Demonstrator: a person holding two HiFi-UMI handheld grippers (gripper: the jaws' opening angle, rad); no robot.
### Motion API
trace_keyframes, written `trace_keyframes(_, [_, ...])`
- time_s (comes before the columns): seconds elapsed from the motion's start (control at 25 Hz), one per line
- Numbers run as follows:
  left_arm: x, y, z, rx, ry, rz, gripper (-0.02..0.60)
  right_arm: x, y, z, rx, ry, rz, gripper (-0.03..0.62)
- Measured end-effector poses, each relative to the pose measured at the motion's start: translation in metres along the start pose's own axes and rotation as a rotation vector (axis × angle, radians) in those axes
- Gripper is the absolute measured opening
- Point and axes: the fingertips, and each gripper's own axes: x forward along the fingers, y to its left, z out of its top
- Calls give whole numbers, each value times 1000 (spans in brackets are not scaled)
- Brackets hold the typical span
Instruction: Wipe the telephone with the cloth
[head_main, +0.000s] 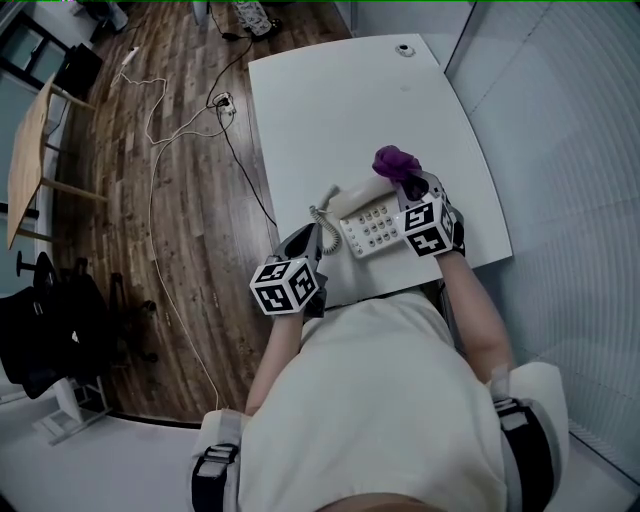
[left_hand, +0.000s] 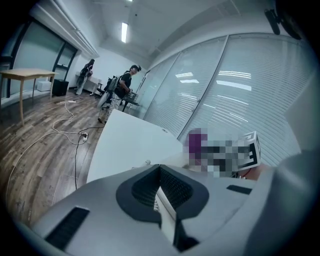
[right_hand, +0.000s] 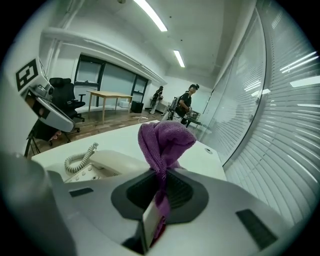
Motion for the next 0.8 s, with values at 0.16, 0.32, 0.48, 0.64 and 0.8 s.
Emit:
trace_keyframes(0.16, [2, 1, -1, -6, 5, -2, 21, 0, 3, 3, 11, -8, 15, 44])
trace_keyframes(0.32, [4, 2, -2, -9, 9, 0, 21, 2, 11, 7, 7, -22, 39, 45])
trace_keyframes(0.48, [4, 2, -2, -8, 9, 4, 21, 1, 21, 13, 6, -38, 66, 44])
trace_keyframes(0.64, [0, 4, -3, -10, 7, 10, 21, 1, 39, 20, -17, -55, 105, 46])
trace_keyframes(0.8, [-3, 7, -4, -16, 10, 15, 21, 3, 56, 27, -48, -65, 143, 44])
